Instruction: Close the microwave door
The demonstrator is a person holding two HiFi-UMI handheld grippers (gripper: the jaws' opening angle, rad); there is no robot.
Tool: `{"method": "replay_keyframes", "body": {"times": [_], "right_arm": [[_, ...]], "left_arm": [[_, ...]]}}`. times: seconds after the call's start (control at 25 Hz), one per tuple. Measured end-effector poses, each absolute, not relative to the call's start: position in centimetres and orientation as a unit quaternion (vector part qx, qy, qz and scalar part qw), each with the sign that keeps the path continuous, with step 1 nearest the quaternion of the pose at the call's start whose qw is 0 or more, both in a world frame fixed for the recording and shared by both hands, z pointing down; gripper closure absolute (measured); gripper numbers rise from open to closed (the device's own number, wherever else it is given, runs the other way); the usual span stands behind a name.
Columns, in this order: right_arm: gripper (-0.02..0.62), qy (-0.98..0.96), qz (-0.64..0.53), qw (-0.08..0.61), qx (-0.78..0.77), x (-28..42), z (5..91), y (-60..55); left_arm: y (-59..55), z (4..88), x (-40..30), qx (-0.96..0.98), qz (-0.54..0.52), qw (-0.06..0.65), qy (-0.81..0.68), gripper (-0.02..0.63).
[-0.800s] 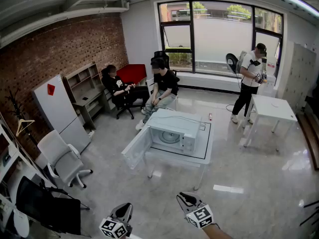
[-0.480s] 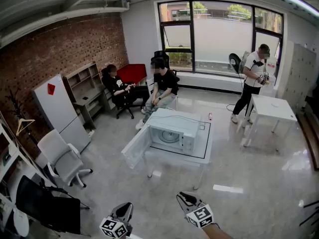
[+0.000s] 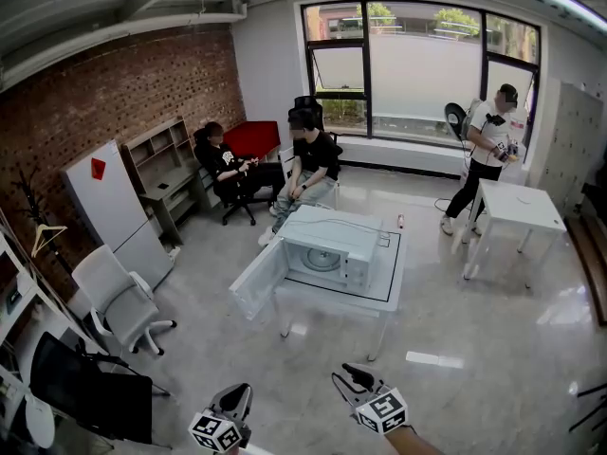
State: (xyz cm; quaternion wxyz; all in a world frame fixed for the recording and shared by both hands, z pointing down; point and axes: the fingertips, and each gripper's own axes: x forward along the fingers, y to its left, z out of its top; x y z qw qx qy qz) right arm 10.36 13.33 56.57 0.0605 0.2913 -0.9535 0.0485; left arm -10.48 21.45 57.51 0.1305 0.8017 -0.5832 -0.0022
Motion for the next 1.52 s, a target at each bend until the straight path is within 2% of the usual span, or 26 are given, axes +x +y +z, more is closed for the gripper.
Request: {"method": "replay_keyframes", "body": {"times": [0.48,1.52], "right_arm": [[0.483,-0.956,0.059,0.073,0.278,9.1,57.9,12.6],[0.483,-0.935,0.06,0.08,0.339,-4.5,58.0,-0.2]], "left_arm": [[20.8,58.4,-11.5,0.798,0.003,0.138,-0.586,0.6],[4.2,59.9,-26.5,0.835,-0.001,0.149,-0.53,0.6]]}}
